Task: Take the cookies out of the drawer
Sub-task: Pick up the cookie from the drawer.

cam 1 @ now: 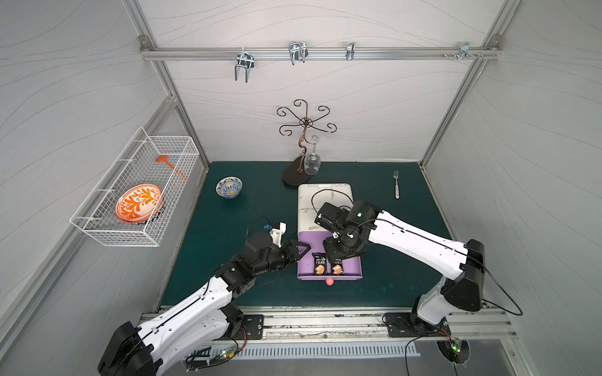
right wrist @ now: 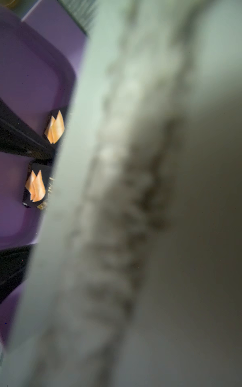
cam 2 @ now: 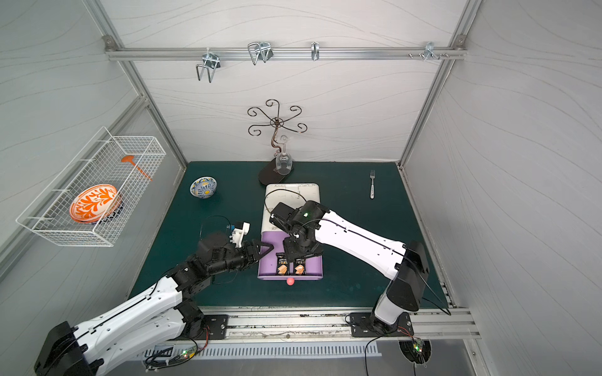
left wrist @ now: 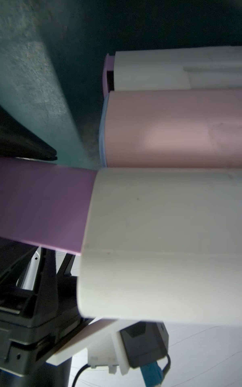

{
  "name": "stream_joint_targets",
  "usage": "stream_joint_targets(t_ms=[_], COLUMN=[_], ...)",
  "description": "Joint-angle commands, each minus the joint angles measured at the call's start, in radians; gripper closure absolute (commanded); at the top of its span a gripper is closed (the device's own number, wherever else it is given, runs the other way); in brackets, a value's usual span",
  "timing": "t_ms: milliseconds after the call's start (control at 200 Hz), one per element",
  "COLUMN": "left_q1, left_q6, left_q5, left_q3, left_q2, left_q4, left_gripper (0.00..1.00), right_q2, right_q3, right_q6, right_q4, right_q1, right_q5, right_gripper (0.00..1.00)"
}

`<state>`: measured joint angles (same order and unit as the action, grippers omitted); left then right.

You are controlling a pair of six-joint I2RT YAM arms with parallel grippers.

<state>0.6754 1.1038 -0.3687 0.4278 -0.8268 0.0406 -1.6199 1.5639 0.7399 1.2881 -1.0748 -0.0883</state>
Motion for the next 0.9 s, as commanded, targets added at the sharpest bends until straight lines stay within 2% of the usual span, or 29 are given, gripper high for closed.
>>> stream_joint_targets(t_ms=[0,490,895], left_q1=[0.003,0.004,0.004], left_q6=[-0.010,-0.030,-0.042], left_q5=[0.017,0.019,0.023], left_q3=[0.069,0.111,0.104], left_q2=[0.000,-0.012,-0.023], left_q4=[0.022,-0.027,-0.021], left_gripper=[0.49,0.53,0.54], right_q2=[-0.031,0.043,0.050], right_q3=[-0.023,-0.014,-0.097], right_q6=[0.036,0.194,0.166], right_q4=[0.032,0.084,0.022], right_q1=[-0.020,-0.138,-0.100], right_q5=[-0.035,-0.091,-0.087], right_gripper=[0.33,0.31,0.33])
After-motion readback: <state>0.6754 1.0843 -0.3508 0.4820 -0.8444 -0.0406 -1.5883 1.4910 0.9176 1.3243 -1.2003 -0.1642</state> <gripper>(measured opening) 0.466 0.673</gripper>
